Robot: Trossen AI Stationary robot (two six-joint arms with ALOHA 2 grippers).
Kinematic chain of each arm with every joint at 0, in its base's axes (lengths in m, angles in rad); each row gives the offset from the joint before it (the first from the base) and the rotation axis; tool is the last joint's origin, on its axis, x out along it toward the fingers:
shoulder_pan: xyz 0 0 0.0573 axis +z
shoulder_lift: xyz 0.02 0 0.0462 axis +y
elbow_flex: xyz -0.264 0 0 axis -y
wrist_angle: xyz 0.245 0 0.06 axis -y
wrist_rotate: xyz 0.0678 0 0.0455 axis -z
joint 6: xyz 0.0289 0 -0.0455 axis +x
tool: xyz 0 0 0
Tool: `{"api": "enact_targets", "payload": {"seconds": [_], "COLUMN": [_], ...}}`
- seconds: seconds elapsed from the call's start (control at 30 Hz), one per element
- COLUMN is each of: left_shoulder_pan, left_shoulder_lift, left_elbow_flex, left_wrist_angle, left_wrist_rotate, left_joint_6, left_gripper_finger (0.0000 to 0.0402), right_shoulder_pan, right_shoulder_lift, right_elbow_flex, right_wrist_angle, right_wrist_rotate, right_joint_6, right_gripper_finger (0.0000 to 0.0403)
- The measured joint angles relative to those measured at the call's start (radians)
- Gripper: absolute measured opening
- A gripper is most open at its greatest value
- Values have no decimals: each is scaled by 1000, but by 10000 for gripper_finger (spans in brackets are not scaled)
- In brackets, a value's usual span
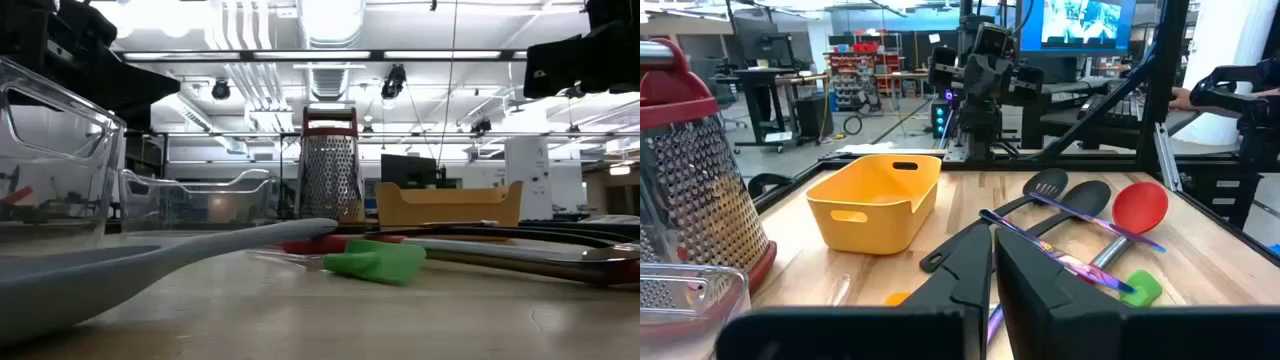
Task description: Pick & Place Kitchen Items
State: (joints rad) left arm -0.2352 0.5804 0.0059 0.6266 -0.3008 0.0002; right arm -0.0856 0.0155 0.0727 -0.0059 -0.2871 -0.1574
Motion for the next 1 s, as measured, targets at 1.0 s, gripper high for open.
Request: {"api": "enact_targets", "payload": {"seconds": [1.0], "left_shoulder_pan": [0], "left_shoulder_lift": [0], "left_elbow_flex": [0], "left_wrist_angle": [0], "left_wrist_rotate": [0], "left_joint_6": [0], "left_gripper_finger": [26], "right_shoulder_pan": [0], "right_shoulder_lift": [0], "right_elbow_flex": [0], "right_wrist_angle": [0], "right_wrist_rotate": [0], "right_joint_6": [0], "right_gripper_finger": [9]}}
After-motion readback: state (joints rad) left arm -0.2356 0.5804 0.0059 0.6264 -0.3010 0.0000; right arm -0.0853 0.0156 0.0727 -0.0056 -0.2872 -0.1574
